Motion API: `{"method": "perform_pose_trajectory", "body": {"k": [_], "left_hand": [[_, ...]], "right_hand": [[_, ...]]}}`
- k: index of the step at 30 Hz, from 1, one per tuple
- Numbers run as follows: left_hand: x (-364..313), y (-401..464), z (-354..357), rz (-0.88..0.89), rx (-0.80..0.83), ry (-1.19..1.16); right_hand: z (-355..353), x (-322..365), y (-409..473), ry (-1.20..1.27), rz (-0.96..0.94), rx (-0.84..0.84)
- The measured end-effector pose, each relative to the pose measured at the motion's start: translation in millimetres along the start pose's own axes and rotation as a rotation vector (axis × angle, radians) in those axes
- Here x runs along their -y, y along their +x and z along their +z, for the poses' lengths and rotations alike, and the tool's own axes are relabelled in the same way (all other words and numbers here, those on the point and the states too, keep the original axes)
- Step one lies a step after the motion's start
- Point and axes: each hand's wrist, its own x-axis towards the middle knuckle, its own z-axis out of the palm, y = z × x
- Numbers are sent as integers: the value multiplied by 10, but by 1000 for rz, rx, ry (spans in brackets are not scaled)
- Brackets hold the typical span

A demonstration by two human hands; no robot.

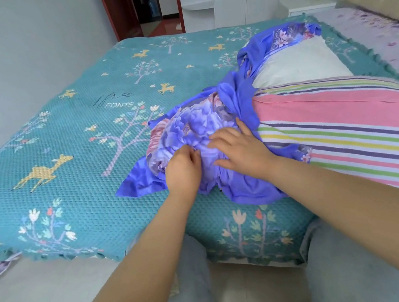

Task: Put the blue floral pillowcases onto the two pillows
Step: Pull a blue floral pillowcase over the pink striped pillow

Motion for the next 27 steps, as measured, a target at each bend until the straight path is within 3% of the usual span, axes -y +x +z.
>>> {"method": "perform_pose_trajectory", "body": {"k": [4, 9, 14, 20, 23, 27], "left_hand": [[209, 54, 190, -140, 89, -57], [309, 230, 359, -313, 108, -132], [475, 333, 281, -437, 291, -606], [189, 158, 161, -141, 400, -730], [130, 142, 179, -178, 417, -891], [124, 152, 154, -151, 384, -846]], "right_hand": [[100, 204, -158, -108, -190, -80], [133, 279, -140, -110, -192, 31], [244, 270, -66, -118, -115, 232], [288, 221, 134, -92, 15, 519], [285, 116, 110, 12, 56, 451], [249, 119, 48, 278, 165, 245]]}}
